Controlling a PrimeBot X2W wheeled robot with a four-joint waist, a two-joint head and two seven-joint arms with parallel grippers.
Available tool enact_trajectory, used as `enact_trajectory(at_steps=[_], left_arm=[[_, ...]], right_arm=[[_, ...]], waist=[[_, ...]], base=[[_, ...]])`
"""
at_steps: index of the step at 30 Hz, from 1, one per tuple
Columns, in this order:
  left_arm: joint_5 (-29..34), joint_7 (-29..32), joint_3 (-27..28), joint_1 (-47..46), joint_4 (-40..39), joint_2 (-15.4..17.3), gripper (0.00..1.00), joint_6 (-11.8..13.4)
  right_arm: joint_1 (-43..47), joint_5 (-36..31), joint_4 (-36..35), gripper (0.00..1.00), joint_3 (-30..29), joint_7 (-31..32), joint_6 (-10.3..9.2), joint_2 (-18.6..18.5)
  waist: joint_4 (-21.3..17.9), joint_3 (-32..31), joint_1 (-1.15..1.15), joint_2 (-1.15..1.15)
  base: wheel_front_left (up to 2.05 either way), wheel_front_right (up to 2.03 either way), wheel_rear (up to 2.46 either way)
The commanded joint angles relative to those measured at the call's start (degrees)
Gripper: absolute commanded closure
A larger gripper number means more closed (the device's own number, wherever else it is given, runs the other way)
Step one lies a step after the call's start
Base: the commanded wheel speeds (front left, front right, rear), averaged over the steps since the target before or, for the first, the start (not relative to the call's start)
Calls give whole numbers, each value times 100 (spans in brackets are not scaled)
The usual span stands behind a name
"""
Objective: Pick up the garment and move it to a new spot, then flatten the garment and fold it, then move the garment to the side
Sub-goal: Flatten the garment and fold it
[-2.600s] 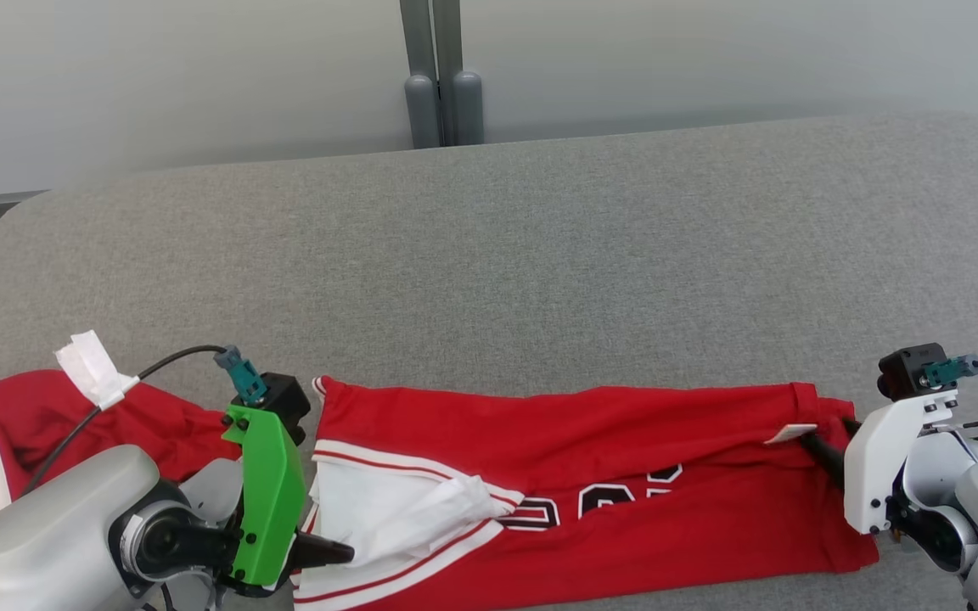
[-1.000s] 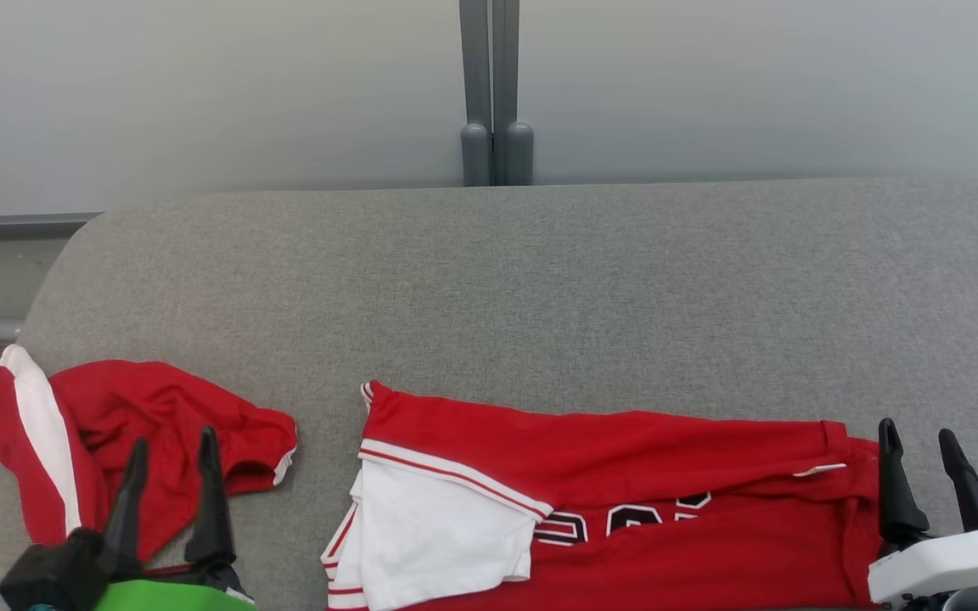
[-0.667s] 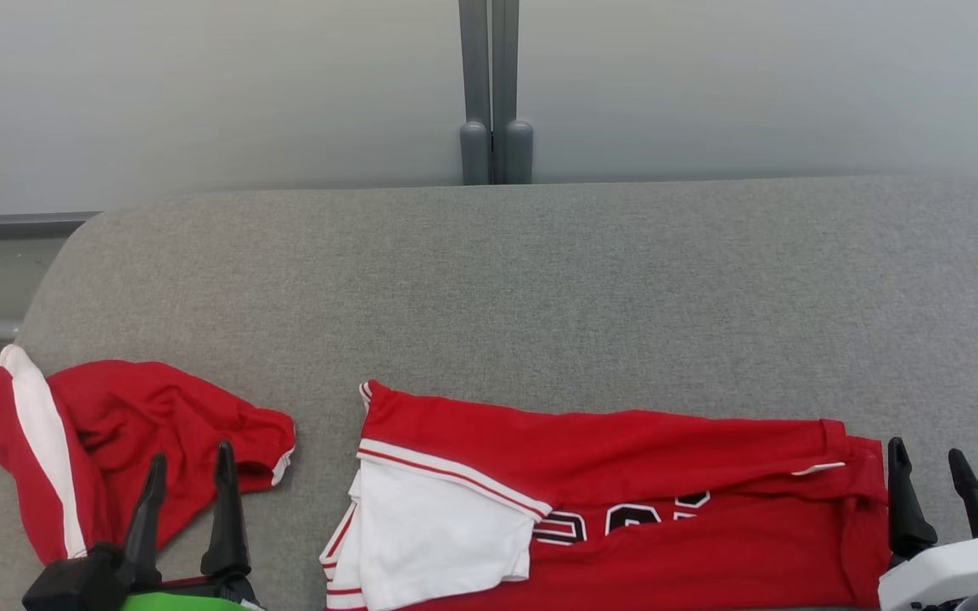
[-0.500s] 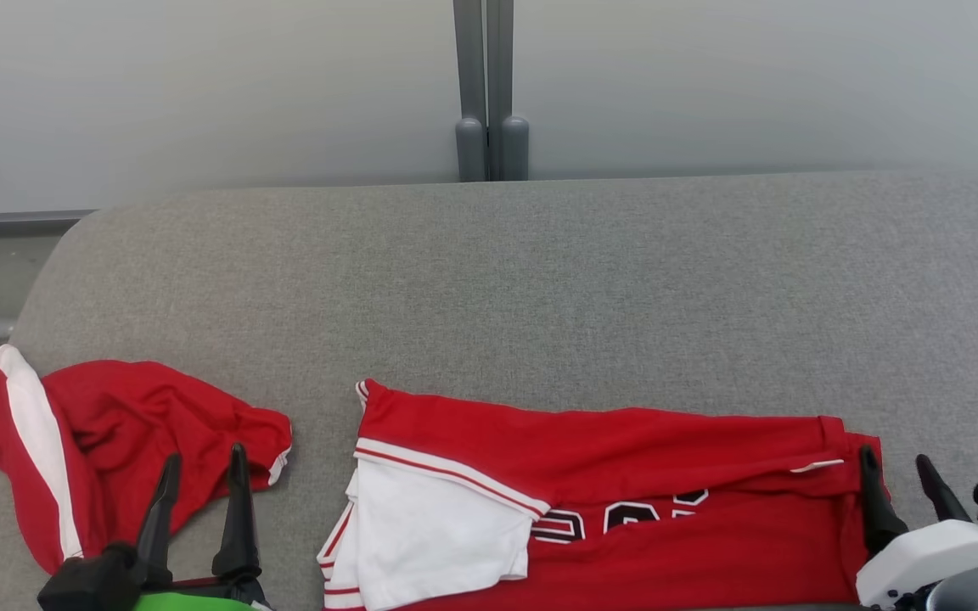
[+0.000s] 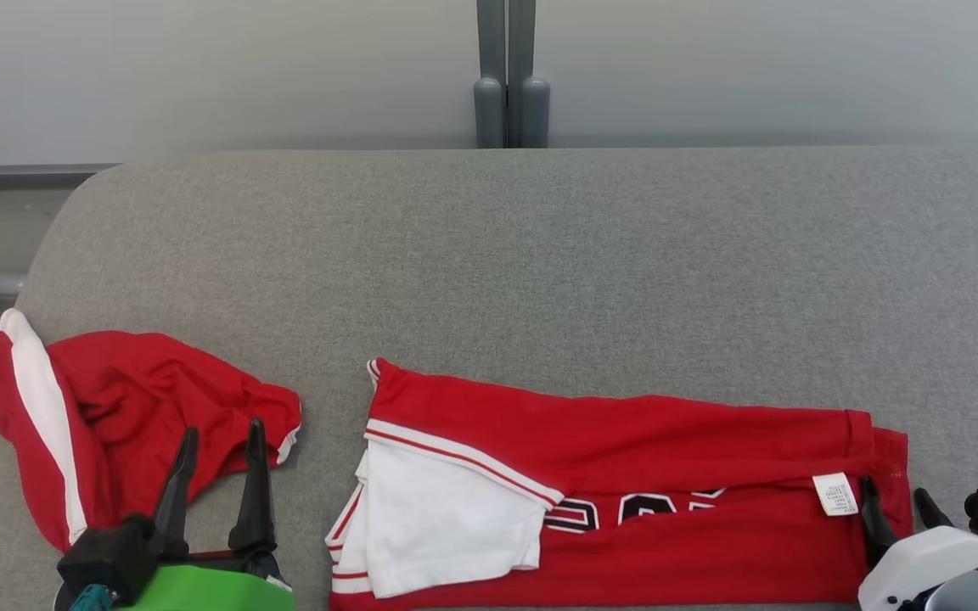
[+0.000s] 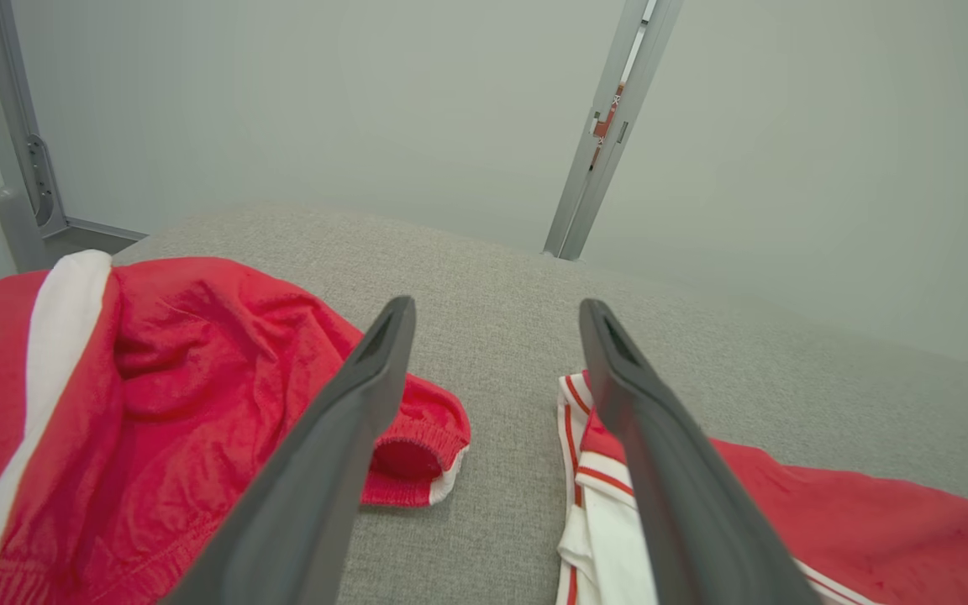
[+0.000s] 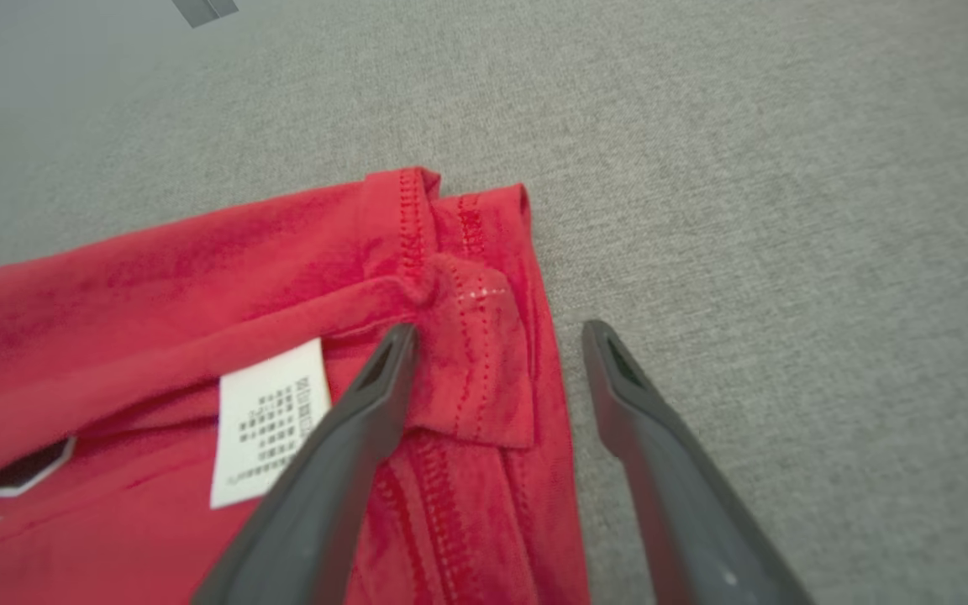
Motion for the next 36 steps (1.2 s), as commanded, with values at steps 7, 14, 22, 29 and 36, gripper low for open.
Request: enact_trajectory(at_steps=[7,14,22,29,36], left_arm=[[55,-15,-26,-169,92,-51,0,-39],[25,-15,-82,-149,127,-55,0,-45],[-10,-15,-104,-87,141,-20,0,-47],[4,-16,-117,-56,128,-25,0,-47],[29,-16,-88,21,157,-38,0,-47]], right_arm=[[-32,718,293,0,524,654,12,264],[103,1374,7,85,1031,500,17,-38],[-132,1634,-99,100,980,-105,1,-406],[-423,1660,-63,100,789,-281,1,-782],[-557,1620,-670,100,693,-199,3,-965]], waist=[[90,61,0,0],[150,29,0,0],[80,-19,0,0],[-37,-77,0,0],[-23,-217,0,0]], base=[[0,0,0],[0,0,0],[0,0,0],[0,0,0],[0,0,0]])
